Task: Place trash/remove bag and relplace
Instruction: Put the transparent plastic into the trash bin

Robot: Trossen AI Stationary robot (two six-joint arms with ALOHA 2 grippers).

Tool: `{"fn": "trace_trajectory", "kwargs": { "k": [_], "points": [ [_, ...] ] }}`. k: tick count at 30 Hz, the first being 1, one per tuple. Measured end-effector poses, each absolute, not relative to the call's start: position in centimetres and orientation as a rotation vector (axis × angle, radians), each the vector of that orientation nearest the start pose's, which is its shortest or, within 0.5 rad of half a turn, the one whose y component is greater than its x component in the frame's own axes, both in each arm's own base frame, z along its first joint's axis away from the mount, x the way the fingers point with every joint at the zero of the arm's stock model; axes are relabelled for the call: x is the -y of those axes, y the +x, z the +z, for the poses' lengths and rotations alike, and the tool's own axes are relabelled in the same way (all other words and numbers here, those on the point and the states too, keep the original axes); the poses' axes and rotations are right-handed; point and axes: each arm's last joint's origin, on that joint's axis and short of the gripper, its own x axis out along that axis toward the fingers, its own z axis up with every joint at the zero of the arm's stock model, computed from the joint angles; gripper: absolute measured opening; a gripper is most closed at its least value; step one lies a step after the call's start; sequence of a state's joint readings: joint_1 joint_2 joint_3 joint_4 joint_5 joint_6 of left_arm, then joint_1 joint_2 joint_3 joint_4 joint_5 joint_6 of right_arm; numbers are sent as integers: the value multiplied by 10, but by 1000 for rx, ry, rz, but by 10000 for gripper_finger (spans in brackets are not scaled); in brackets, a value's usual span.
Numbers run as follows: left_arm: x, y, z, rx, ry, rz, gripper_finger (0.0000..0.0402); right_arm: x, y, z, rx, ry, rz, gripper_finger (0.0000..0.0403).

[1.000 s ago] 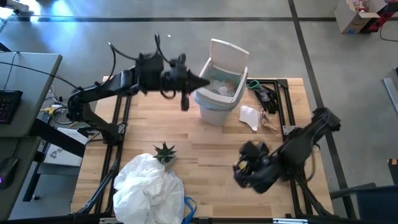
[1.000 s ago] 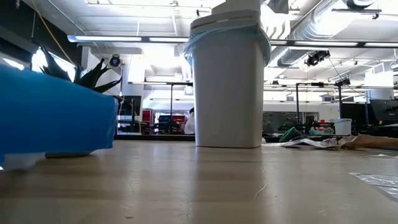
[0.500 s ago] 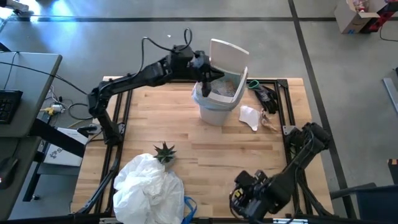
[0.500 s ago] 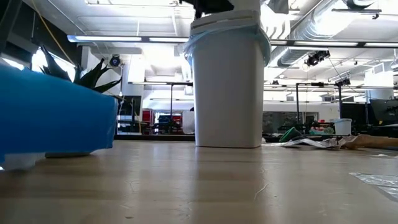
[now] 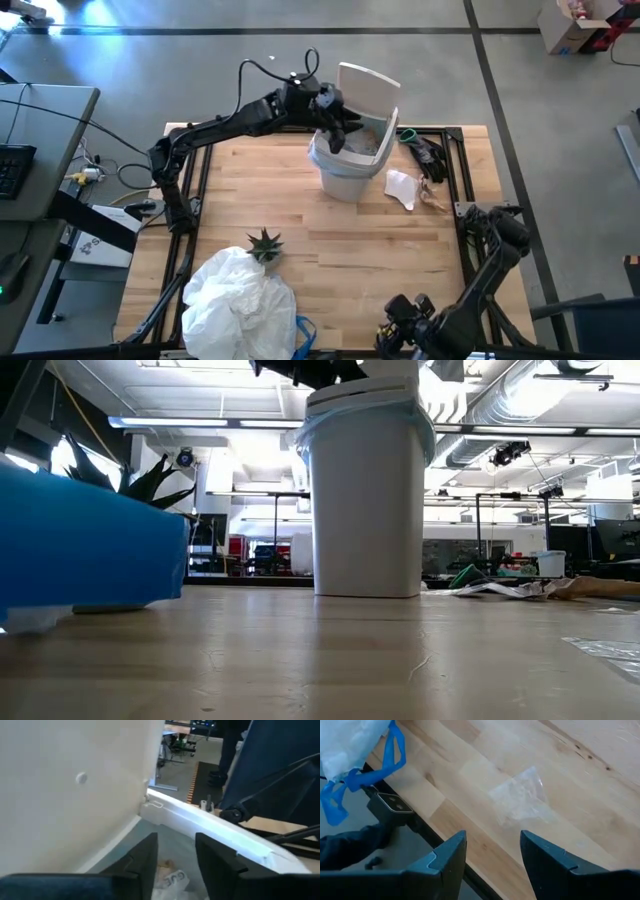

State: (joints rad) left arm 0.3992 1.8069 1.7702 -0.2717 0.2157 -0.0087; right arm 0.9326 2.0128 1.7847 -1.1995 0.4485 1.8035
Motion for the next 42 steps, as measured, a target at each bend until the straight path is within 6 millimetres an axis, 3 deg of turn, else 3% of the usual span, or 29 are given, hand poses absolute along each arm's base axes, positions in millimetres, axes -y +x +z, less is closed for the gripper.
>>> {"fn": "trace_trajectory", "kwargs": {
  "k": [5, 11, 20, 26, 31, 37, 42],
  "points": [
    [-152, 382, 394, -260, -148, 101, 151, -312, 248, 252, -963, 674, -615, 172],
    [-137, 355, 431, -169, -124, 11, 158, -311, 248, 246, -960, 622, -645, 172],
    [-115, 305, 475, -90, -114, -32, 159, -324, 261, 203, -1016, 590, -685, 217],
    [-106, 284, 487, -96, -109, -33, 159, -326, 272, 174, -1072, 578, -728, 257],
    [-101, 274, 490, -116, -117, -32, 159, -326, 283, 155, -1104, 579, -734, 260],
    [-100, 270, 488, -144, -129, -32, 159, -324, 295, 132, -1174, 608, -759, 223],
    [-100, 270, 486, -167, -131, -33, 159, -328, 298, 125, -1147, 635, -751, 130]
  ]
}}
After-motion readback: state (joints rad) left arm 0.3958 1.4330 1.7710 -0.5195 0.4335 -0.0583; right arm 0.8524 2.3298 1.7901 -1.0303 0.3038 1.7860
